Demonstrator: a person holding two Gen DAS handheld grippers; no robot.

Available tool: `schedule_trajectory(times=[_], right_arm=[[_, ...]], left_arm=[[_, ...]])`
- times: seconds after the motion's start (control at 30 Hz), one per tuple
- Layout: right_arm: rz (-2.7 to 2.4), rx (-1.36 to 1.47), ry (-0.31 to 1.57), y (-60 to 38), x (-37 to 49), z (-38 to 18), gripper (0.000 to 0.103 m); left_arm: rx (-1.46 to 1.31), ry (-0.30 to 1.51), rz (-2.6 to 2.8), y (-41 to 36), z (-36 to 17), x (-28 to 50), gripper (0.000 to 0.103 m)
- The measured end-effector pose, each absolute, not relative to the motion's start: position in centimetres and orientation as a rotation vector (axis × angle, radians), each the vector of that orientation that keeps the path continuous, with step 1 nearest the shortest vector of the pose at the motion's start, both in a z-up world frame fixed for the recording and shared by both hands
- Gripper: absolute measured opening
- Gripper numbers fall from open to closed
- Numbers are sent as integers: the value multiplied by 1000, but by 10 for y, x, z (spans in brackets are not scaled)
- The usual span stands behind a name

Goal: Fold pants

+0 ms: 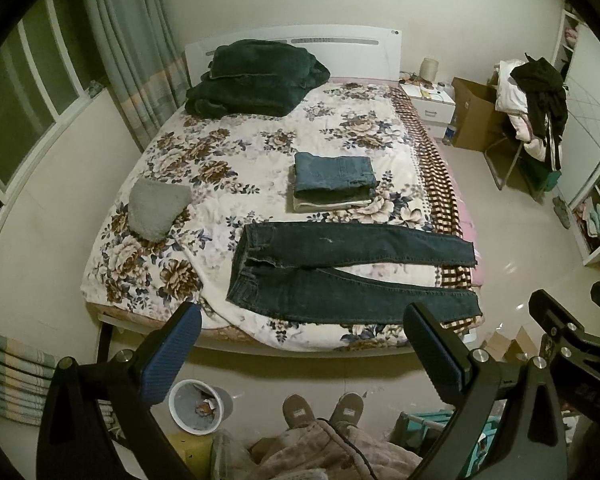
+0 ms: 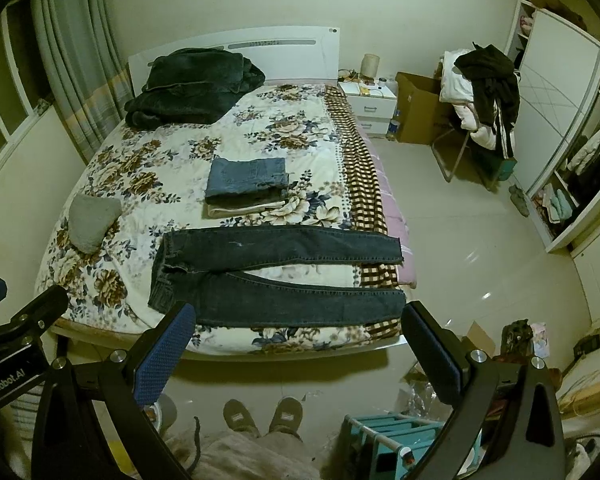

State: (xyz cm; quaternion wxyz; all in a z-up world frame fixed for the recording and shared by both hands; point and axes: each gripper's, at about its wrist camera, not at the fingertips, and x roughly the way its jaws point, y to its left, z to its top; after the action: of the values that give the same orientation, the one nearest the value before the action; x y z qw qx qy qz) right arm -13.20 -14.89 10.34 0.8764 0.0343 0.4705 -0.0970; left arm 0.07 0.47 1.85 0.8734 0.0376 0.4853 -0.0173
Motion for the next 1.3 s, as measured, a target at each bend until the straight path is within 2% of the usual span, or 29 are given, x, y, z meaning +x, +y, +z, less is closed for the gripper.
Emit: schedule_trajectory(times=[1.3], right_arm=[[-198,80,961,-142,-142,115,103]], left_arm=[[60,1006,-43,8,45,9,102]])
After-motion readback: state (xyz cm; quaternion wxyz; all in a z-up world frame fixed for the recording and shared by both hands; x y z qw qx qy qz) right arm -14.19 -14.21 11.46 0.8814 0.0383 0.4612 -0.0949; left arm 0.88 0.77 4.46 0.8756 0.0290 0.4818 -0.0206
